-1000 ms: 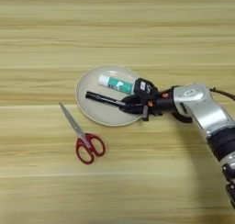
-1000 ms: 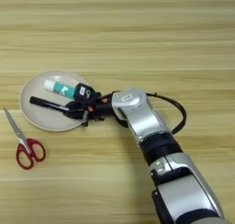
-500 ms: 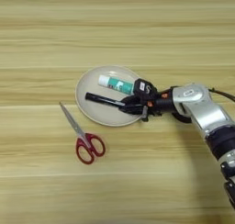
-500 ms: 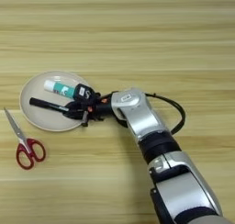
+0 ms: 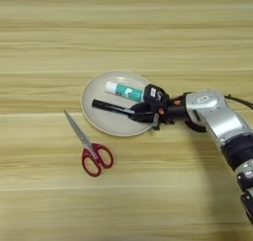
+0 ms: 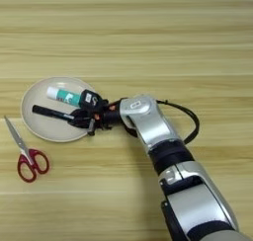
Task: Move the objects on the table
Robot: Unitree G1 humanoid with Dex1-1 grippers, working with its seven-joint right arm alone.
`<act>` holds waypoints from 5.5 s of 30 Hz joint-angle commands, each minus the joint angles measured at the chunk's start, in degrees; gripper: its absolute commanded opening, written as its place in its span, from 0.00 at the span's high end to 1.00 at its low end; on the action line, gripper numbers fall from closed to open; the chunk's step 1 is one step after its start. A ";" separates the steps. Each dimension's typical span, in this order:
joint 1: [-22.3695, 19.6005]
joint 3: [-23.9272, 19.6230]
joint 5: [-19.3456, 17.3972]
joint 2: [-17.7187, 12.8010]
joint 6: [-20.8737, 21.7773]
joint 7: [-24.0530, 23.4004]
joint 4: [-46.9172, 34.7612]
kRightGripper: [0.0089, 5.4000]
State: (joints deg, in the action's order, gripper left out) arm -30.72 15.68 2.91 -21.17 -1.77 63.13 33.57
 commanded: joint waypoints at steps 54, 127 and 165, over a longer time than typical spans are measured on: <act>-3.23 -2.93 -3.04 -0.75 -1.30 -0.36 -9.28 0.28; 2.05 -15.31 -4.71 -19.03 7.27 5.02 1.91 0.01; 2.47 -13.29 -1.81 -18.93 10.04 4.66 6.06 0.25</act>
State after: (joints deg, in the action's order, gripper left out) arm -24.29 3.01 1.44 -38.12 7.14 69.31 41.68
